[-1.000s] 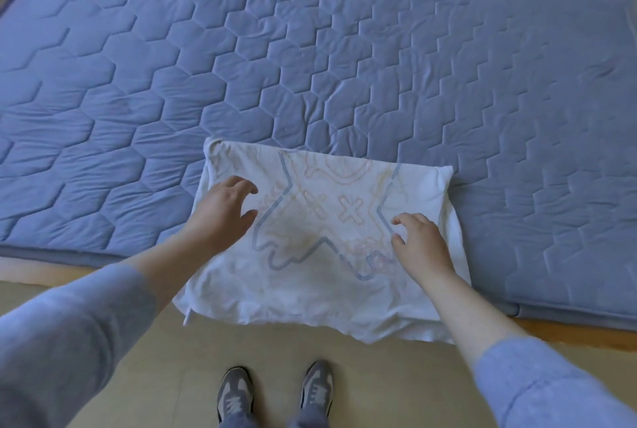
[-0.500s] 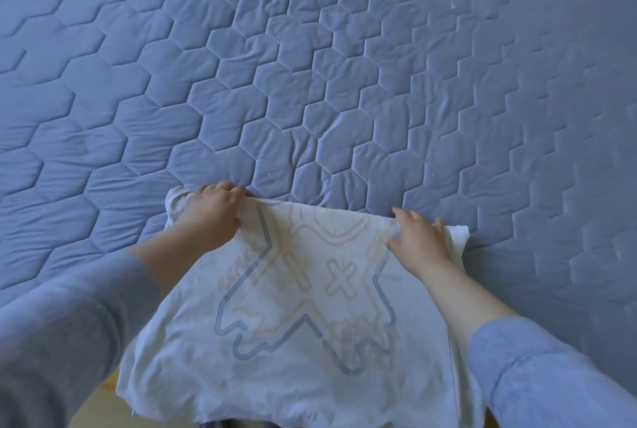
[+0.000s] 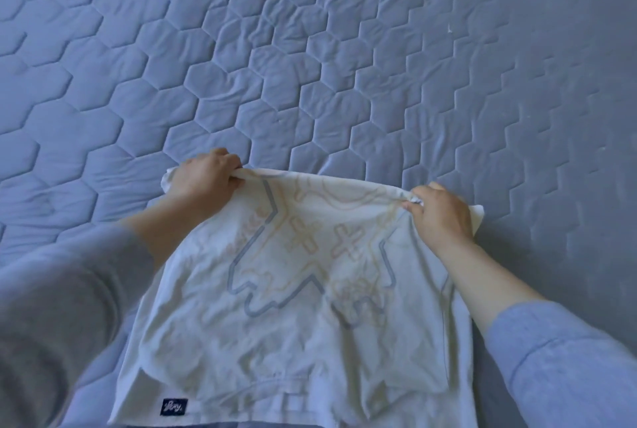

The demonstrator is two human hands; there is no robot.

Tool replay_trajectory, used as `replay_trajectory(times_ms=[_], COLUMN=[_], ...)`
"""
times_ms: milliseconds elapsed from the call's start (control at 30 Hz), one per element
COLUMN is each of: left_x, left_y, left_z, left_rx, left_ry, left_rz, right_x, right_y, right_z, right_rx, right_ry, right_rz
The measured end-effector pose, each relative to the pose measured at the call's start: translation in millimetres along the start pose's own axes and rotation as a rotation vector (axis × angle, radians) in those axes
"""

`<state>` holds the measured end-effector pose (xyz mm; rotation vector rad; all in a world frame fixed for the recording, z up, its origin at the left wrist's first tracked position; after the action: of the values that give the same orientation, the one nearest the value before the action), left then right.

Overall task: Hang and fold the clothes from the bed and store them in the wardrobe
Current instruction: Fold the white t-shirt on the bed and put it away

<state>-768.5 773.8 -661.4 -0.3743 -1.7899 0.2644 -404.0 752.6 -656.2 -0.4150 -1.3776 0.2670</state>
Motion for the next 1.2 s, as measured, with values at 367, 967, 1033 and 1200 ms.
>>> replay_trajectory(times_ms=[367, 967, 1033, 1200], left_x=[1.4, -8.4, -0.9, 20.4], left_y=[89.5, 134.3, 128.4, 111.2], left_z=[1.9, 32.5, 38.5, 63.8], left_rx=[-0.047, 0.01, 0.071, 0.137], left_ry=[0.127, 0.251, 0.187, -0.247], left_rz=[-0.032, 0.144, 0.147, 0.214], right_x=[1.8, -17.8, -16.2, -8.2], right_y=[82.9, 117.1, 107.8, 94.4], right_z=[1.2, 2.7, 1.2, 15.8], right_rx=[-0.07, -0.258, -0.286, -0.331], right_ry=[-0.122, -0.27, -0.283, -0.255], right_rz=[-0.04, 0.108, 0.098, 0.092])
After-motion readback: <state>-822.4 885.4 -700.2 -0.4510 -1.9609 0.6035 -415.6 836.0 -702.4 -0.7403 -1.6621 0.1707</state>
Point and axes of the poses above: each hand's wrist, its own y-axis towards the middle knuckle, its own x-axis out of the back of the hand, z = x × y, the point moved 1 cm from there along y, towards the middle knuckle, and after that the axes turned 9 degrees about z, right-handed, at the moved point
